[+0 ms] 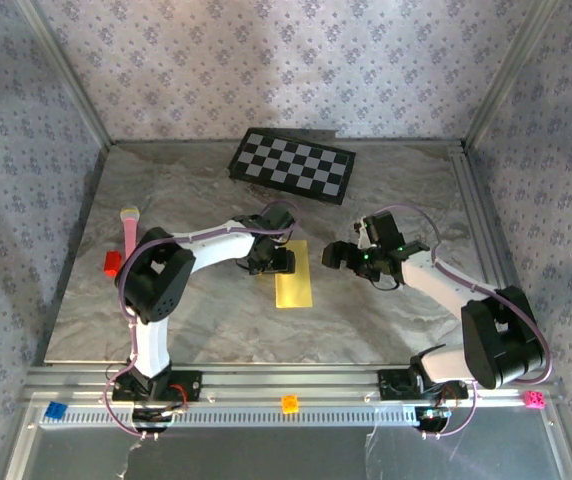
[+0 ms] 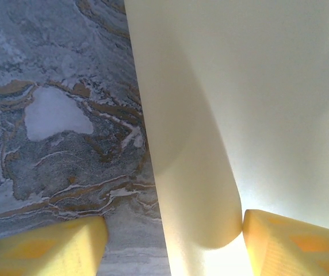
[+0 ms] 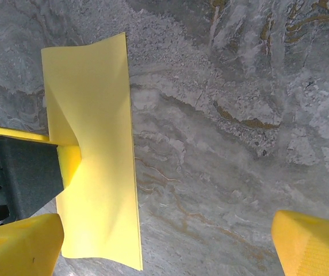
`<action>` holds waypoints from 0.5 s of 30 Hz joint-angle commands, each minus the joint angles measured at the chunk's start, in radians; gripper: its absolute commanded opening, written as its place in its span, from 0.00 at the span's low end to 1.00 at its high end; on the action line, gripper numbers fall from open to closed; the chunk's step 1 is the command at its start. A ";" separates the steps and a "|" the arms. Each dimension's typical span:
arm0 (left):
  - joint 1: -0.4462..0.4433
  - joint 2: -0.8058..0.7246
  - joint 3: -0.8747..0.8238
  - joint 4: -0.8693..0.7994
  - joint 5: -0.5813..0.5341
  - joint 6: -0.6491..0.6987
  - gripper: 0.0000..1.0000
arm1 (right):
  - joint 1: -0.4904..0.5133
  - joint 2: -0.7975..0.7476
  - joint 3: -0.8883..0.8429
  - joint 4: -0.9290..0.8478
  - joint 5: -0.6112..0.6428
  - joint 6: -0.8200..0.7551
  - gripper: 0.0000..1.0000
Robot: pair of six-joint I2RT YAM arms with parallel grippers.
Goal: Fold a paper plane with a square sheet of paper (pick it up from the middle)
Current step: Hold the square sheet of paper at the center of the table.
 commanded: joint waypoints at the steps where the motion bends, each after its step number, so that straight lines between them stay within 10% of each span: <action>1: -0.004 0.076 -0.025 0.046 -0.024 -0.006 0.67 | 0.007 0.012 0.026 -0.015 0.008 -0.017 0.95; 15: -0.003 0.083 -0.029 0.057 -0.017 -0.035 0.68 | 0.017 0.027 0.027 -0.007 0.007 -0.016 0.94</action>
